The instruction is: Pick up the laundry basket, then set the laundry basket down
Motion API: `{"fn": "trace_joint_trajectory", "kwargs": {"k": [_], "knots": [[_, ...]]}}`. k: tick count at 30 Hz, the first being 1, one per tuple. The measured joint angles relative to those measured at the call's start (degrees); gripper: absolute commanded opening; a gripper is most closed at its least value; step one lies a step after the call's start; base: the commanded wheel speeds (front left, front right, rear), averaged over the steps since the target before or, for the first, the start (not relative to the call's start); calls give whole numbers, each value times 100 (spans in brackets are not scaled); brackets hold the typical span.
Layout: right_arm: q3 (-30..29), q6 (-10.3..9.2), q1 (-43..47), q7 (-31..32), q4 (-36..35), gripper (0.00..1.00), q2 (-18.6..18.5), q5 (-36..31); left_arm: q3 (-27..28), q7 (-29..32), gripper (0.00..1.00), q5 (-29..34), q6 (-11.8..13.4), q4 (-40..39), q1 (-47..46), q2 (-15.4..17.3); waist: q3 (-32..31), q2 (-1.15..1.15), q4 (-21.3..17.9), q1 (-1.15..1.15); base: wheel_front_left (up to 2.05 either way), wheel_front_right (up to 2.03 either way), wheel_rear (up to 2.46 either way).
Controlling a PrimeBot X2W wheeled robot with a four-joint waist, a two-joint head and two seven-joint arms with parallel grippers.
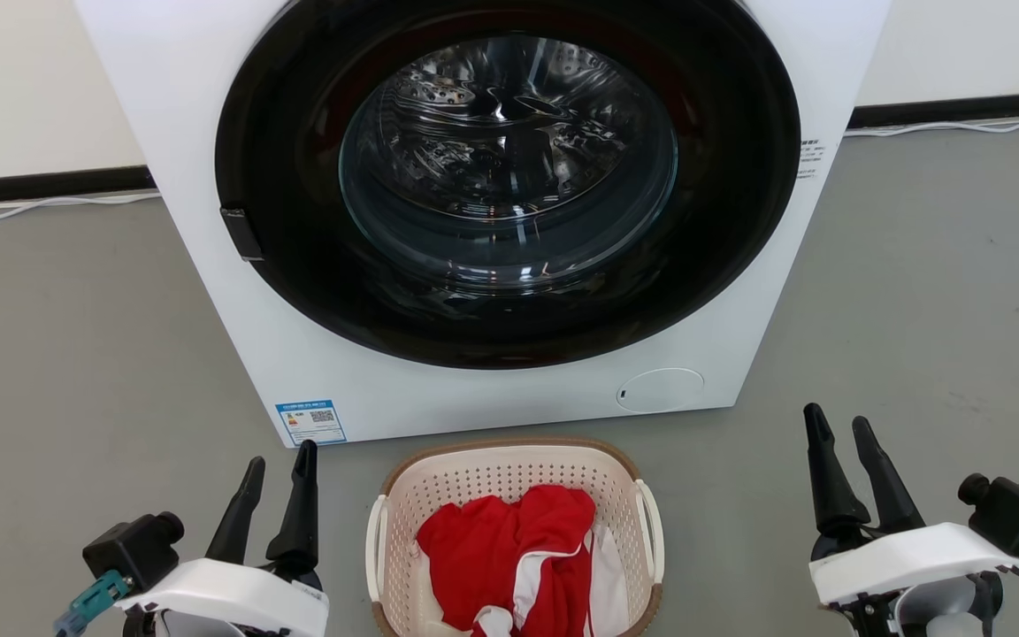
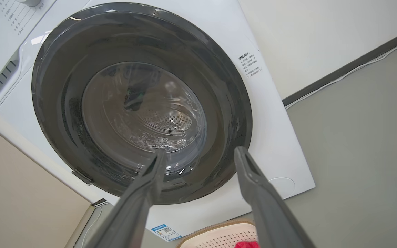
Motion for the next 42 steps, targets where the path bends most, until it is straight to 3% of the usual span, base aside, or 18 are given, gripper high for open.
{"fn": "trace_joint_trajectory", "kwargs": {"k": [42], "knots": [[234, 2, -121, -662, -115, 100, -82, -2512, -192, -643, 100, 2421, -9, -176, -119, 15, 139, 0, -69, 0, 0, 0, 0]]}}
